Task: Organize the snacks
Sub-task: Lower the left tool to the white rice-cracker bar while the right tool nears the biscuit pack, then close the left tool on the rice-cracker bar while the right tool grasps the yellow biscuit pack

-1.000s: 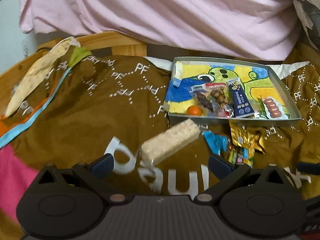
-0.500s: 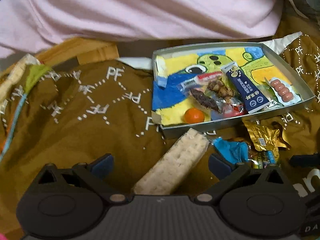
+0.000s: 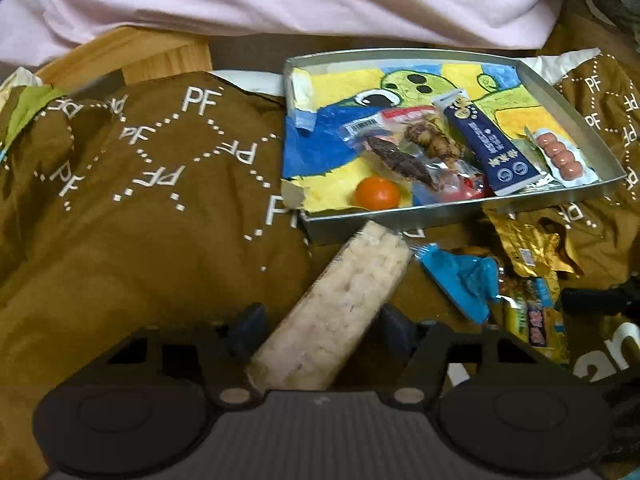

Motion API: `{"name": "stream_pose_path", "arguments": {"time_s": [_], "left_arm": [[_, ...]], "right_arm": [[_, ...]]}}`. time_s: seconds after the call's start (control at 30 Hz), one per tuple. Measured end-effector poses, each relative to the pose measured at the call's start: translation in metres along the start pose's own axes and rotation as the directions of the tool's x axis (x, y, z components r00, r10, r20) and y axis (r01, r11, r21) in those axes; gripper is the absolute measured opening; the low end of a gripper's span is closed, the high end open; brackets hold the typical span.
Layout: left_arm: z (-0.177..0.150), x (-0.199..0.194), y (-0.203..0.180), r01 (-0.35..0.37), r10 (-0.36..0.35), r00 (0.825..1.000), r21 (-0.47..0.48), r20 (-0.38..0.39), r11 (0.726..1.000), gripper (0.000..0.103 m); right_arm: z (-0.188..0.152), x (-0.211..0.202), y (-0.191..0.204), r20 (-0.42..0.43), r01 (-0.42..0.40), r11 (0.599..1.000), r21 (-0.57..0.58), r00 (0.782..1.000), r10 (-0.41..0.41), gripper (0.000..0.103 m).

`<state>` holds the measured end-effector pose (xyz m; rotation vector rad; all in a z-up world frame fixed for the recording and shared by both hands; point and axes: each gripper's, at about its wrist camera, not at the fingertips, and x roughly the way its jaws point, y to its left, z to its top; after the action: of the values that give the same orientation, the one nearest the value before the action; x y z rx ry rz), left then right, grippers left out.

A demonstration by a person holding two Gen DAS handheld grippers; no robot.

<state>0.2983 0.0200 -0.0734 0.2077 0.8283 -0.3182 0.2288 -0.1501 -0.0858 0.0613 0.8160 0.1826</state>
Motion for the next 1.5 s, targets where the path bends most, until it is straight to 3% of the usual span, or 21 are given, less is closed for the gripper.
{"name": "stream_pose_path", "arguments": {"time_s": [0.07, 0.23, 0.33, 0.4, 0.47, 0.63, 0.7, 0.73, 0.8, 0.97, 1.23, 1.5], "left_arm": [[0.001, -0.001, -0.003, 0.022, -0.022, 0.999, -0.008, -0.024, 1.000, 0.053], [0.003, -0.006, -0.009, 0.069, -0.078, 0.992, -0.090, -0.100, 0.994, 0.042], [0.001, -0.009, -0.011, 0.090, -0.107, 0.986, -0.135, -0.125, 0.987, 0.042], [0.001, -0.008, -0.014, 0.079, -0.092, 0.989, -0.117, -0.117, 0.990, 0.044], [0.001, -0.006, -0.015, 0.067, -0.080, 0.991, -0.115, -0.108, 0.991, 0.051], [0.004, 0.001, -0.013, 0.058, -0.068, 0.994, -0.128, -0.080, 0.990, 0.053], [0.003, 0.003, -0.015, 0.047, -0.056, 0.996, -0.114, -0.075, 0.992, 0.052], [0.003, 0.003, -0.016, 0.042, -0.051, 0.996, -0.104, -0.078, 0.994, 0.049], [0.002, 0.003, -0.020, 0.032, -0.040, 0.996, -0.085, -0.083, 0.996, 0.039], [-0.001, -0.006, -0.027, 0.055, -0.066, 0.993, -0.113, -0.103, 0.992, 0.036], [-0.018, -0.031, -0.051, 0.049, -0.066, 0.989, -0.131, -0.130, 0.990, 0.036], [-0.036, -0.058, -0.058, 0.108, -0.143, 0.977, -0.216, -0.155, 0.970, 0.036]], "right_arm": [[0.000, -0.002, 0.000, -0.008, -0.005, 1.000, 0.000, 1.000, 0.005, 0.078], [0.001, -0.011, -0.003, -0.059, -0.009, 1.000, 0.005, 0.998, 0.009, 0.069], [-0.001, -0.021, -0.005, -0.078, 0.003, 1.000, -0.007, 0.997, -0.003, 0.067], [-0.003, -0.024, -0.006, -0.065, 0.001, 1.000, -0.003, 0.998, -0.002, 0.071], [-0.002, -0.022, -0.008, -0.051, -0.006, 1.000, 0.018, 0.999, 0.007, 0.082], [0.001, -0.005, -0.008, -0.008, 0.026, 0.999, 0.035, 1.000, -0.025, 0.083], [-0.001, -0.002, -0.009, -0.004, 0.037, 0.999, 0.036, 0.999, -0.037, 0.079], [-0.001, -0.003, -0.009, 0.001, 0.048, 0.998, 0.036, 0.999, -0.048, 0.071], [-0.001, -0.005, -0.009, 0.000, 0.048, 0.998, 0.037, 0.999, -0.048, 0.066], [-0.005, -0.015, -0.008, -0.020, 0.039, 0.999, 0.037, 0.999, -0.039, 0.057], [-0.019, -0.049, -0.013, -0.073, -0.010, 0.999, 0.052, 0.997, 0.014, 0.055], [-0.037, -0.080, -0.020, -0.086, -0.072, 0.995, 0.070, 0.993, 0.078, 0.052]]}}
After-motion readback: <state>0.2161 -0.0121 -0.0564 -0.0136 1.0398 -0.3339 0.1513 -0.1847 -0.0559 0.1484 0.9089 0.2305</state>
